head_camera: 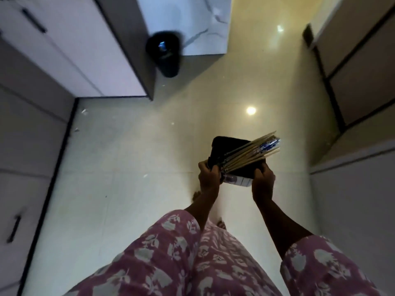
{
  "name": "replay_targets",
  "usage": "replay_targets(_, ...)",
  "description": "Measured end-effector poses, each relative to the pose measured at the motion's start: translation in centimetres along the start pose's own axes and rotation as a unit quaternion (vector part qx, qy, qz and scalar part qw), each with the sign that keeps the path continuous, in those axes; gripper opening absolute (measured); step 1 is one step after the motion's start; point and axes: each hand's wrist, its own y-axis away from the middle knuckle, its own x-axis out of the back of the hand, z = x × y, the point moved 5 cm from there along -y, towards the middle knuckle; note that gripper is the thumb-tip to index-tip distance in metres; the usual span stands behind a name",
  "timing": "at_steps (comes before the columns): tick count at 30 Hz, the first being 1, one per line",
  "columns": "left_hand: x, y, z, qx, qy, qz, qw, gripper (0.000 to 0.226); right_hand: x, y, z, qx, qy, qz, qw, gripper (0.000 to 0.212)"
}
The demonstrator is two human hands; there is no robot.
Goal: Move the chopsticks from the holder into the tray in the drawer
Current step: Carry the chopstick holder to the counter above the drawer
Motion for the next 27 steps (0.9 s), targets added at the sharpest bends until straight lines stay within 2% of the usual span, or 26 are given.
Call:
replay_targets(3,6.6,0.8,-1.9,0.016,0.062,0.056,0.996,0.028,-5.0,3.3,-1.2,0.033,0.017,-0.092,0.995,0.053)
replay_targets(8,16.9,1.7,-4.7,0.047,0.189,0.155,0.969,0.042,-14.0,9.1,-3.2,0.081,0.039,-0.235,0.968,0.044)
replay_targets(12,25.3,2.2,-6.5,0.045,0.240,0.222,0.944,0.045,-21.2,14.3,-5.1,0.110,0.056,-0.318,0.940,0.056)
replay_targets(16,33.8,2.7,-7.9,0.045,0.288,0.287,0.913,0.044,-28.5,20.0,-7.3,0.152,0.087,-0.379,0.909,0.053)
replay_targets(18,38.1,2.8,-8.7,0.052,0.308,0.316,0.896,0.054,-32.3,23.0,-8.3,0.187,0.104,-0.406,0.889,0.051)
replay_targets(22,45.9,3.0,-9.8,0.044,0.341,0.365,0.865,0.058,-39.4,28.7,-10.4,0.228,0.114,-0.455,0.853,0.037)
replay_targets(27,53.8,3.1,-10.0,0.017,0.408,0.422,0.810,0.037,-47.1,34.5,-13.3,0.268,0.122,-0.493,0.819,0.043)
